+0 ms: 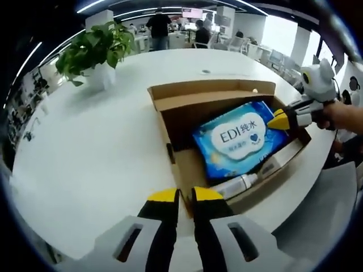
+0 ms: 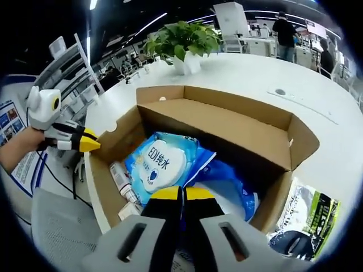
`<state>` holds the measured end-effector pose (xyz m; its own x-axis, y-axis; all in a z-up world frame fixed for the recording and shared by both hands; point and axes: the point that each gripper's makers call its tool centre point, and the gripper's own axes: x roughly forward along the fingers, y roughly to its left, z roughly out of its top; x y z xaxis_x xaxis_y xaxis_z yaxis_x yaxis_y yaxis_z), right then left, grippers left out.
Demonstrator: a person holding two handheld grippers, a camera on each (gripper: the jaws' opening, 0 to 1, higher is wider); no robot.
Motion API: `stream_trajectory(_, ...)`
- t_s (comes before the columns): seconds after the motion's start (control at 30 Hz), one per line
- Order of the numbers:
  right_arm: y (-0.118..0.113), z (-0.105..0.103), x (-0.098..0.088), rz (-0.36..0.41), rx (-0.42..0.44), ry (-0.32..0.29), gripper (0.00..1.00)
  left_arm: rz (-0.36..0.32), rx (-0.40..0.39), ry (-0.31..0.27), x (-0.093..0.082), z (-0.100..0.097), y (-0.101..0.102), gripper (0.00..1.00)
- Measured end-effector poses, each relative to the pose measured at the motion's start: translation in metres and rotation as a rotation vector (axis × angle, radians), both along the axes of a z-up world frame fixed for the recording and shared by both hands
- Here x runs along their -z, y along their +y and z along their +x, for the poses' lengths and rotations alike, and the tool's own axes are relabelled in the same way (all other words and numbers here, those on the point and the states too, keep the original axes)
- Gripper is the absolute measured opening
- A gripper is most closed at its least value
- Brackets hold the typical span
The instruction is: Operate the shoe box by opening the lid, removing the specified soft item, and placing it in the target area until the item is outside and the box remains undamaged.
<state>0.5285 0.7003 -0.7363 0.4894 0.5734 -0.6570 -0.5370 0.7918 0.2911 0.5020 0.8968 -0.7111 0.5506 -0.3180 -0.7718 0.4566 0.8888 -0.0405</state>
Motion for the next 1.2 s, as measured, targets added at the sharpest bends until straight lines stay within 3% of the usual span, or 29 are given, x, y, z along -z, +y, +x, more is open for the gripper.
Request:
stream_trajectory(0.17, -0.007, -0.001, 0.001, -0.002, 0.013, 0.003, 0.00, -0.014, 0.042, -0.057, -0.022, 0.007, -0.013, 0.16)
stream_trajectory(0.37, -0.011, -0.002, 0.002, -0.030, 0.013, 0.004, 0.00, -0.024, 0.105, -0.081, -0.029, 0.018, -0.033, 0.18)
stream_trajectory(0.57, -0.012, -0.003, 0.004, -0.085, -0.012, -0.012, 0.00, -0.012, 0.188, 0.005, 0.002, 0.025, -0.052, 0.18)
stream_trajectory(0.93, -0.017, -0.003, 0.007, -0.116, -0.020, -0.010, 0.00, 0.027, 0.212, 0.118, 0.041, 0.032, -0.064, 0.20)
stream_trajectory(1.1, -0.017, -0.002, 0.008, -0.117, -0.025, -0.015, 0.00, -0.002, 0.210, 0.164, 0.051, 0.032, -0.069, 0.19)
stream_trajectory(1.2, -0.017, -0.002, 0.008, -0.114, -0.028, -0.016, 0.00, -0.083, 0.193, 0.207, 0.054, 0.029, -0.081, 0.09)
